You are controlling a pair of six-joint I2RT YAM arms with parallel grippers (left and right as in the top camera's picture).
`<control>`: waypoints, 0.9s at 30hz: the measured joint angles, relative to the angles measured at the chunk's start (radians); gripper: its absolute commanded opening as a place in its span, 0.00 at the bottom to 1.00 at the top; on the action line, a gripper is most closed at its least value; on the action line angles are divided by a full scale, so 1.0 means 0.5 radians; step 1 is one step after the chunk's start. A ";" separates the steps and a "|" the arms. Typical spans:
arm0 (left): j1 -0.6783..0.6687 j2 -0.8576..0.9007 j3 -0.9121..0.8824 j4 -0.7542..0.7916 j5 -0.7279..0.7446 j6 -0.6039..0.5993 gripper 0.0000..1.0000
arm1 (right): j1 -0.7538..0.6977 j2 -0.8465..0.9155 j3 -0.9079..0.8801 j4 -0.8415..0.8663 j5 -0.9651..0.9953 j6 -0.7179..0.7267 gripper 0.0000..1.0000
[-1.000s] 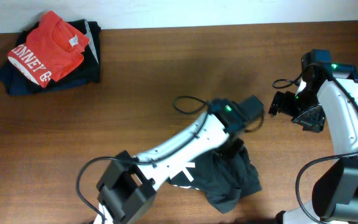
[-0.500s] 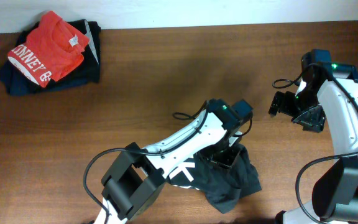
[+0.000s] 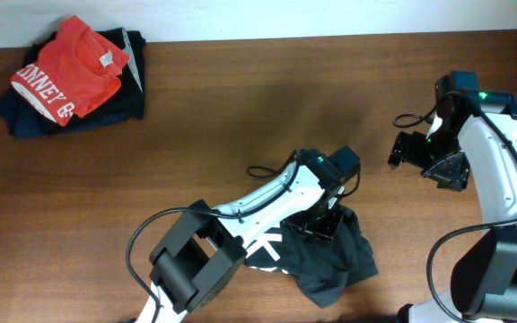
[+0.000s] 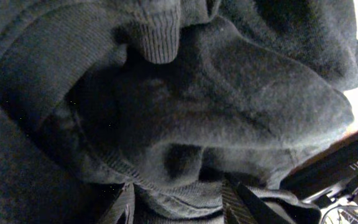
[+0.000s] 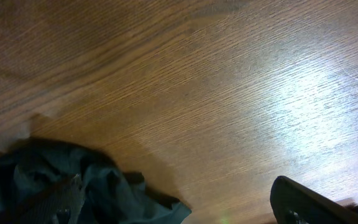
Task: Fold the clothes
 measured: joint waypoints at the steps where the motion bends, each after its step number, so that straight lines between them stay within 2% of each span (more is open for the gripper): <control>1: 0.000 0.007 -0.001 0.014 -0.001 -0.005 0.32 | 0.000 0.000 0.000 0.000 0.000 -0.002 0.99; 2: 0.000 0.011 -0.002 0.023 -0.007 -0.007 0.28 | 0.000 0.000 0.000 0.000 0.000 -0.001 0.99; 4: 0.000 0.016 -0.002 0.035 -0.014 -0.012 0.04 | 0.000 0.000 0.000 0.000 0.000 -0.002 0.99; 5: 0.000 0.018 -0.002 0.037 -0.015 -0.020 0.00 | 0.000 0.000 0.000 0.000 0.000 -0.002 0.99; 9: 0.000 0.018 -0.003 0.031 -0.021 -0.021 0.00 | 0.000 0.000 0.000 0.000 0.000 -0.001 0.99; 14: -0.022 0.019 0.192 -0.209 -0.191 -0.020 0.00 | 0.000 0.000 0.000 0.000 0.000 -0.001 0.99; 17: -0.079 -0.057 0.282 -0.214 -0.304 -0.017 0.00 | 0.000 0.000 0.000 0.000 0.000 -0.002 0.99; 24: -0.160 -0.094 0.292 -0.249 -0.352 0.004 0.01 | 0.000 0.000 0.000 0.000 0.000 -0.002 0.99; 27: -0.160 -0.117 0.303 -0.269 -0.362 0.040 0.11 | 0.000 0.000 0.000 0.000 0.000 -0.001 0.99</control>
